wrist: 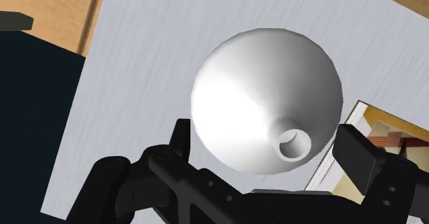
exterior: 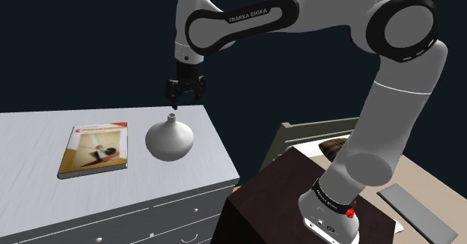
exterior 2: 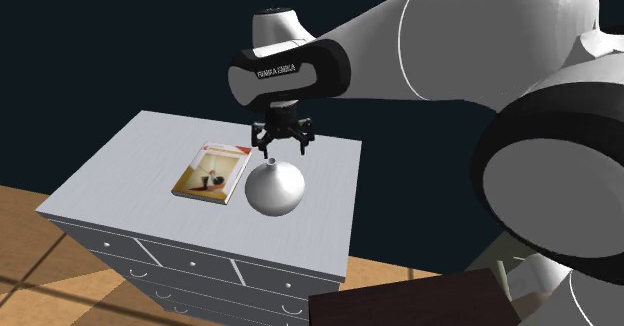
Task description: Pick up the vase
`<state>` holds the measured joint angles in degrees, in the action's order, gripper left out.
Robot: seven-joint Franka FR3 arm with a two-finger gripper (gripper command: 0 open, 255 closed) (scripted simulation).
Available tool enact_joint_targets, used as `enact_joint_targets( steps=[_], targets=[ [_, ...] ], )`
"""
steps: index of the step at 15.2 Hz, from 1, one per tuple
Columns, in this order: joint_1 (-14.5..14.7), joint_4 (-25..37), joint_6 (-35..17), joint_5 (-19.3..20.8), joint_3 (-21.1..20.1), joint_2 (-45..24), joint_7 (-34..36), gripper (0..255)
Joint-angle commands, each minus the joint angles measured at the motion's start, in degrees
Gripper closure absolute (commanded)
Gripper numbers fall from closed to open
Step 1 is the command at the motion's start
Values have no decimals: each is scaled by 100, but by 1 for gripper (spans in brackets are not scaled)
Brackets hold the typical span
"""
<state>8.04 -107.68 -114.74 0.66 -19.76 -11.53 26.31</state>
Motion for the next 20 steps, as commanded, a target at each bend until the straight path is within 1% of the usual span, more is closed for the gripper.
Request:
enact_joint_targets(
  steps=[1, 3, 10, 12, 13, 20],
  targets=[
    [145, 468, 9, 186, -30, -475, 193, 0],
    [287, 898, 30, 347, -23, -902, 324, 0],
    [315, 653, -426, 429, 21, -1122, 359, 0],
    [318, 635, -463, 436, 24, -1142, 362, 0],
    [314, 633, -466, 437, 26, -1144, 357, 255],
    [315, 636, -467, 438, 26, -1147, 359, 255]
  ],
)
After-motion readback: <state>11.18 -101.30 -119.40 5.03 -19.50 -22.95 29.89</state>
